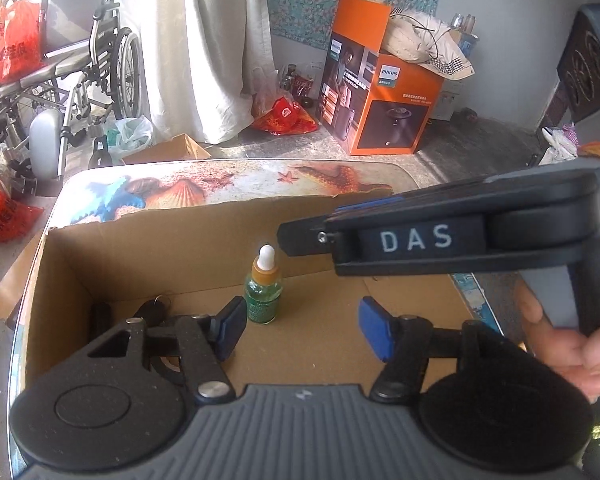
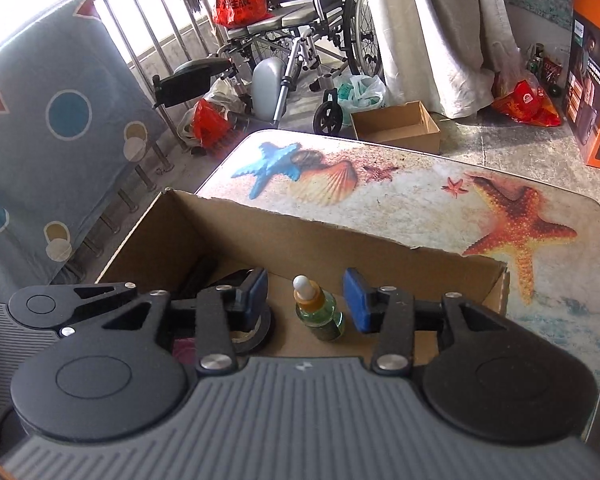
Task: Organize rigid objects
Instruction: 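Withdraw the right gripper from the box toward the white charger, then lower the right gripper over the white charger plug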
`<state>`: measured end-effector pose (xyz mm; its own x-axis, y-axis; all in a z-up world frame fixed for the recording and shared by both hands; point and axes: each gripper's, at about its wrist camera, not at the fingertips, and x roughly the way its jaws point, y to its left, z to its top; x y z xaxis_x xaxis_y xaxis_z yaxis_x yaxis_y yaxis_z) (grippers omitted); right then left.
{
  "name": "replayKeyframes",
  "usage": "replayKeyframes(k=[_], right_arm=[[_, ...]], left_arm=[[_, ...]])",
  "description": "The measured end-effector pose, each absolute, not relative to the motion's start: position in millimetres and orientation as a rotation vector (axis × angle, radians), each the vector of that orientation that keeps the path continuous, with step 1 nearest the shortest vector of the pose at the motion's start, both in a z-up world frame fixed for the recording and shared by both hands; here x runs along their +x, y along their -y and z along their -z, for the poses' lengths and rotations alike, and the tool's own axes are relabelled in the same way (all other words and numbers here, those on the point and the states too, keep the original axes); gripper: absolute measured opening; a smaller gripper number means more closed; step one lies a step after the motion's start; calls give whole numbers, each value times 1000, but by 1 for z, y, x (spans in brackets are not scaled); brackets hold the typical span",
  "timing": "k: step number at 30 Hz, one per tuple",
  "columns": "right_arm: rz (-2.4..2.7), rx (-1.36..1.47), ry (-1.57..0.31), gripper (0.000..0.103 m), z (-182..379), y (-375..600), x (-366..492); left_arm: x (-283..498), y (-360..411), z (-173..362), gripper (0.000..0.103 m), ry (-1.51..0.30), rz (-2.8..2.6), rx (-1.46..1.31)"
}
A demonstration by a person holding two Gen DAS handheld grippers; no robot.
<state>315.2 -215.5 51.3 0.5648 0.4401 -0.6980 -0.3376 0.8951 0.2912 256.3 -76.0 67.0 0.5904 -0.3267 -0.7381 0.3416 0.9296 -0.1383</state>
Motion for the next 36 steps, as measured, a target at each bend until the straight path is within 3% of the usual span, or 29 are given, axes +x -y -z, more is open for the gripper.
replayKeyframes(k=[9, 18, 24, 30, 36], right_arm=[[-470, 258, -693, 44, -105, 260, 166], [-460, 432, -729, 44, -33, 241, 65], [-436, 489, -824, 40, 21, 215, 64], [-456, 468, -899, 36, 40, 199, 92], [-454, 467, -925, 30, 49, 192, 110]], left_arm=[[144, 49, -95, 74, -719, 509, 63], [73, 47, -38, 74, -753, 567, 140], [69, 60, 0, 60, -780, 515, 208], [79, 64, 16, 48, -787, 461, 249], [87, 65, 22, 45, -793, 465, 229]])
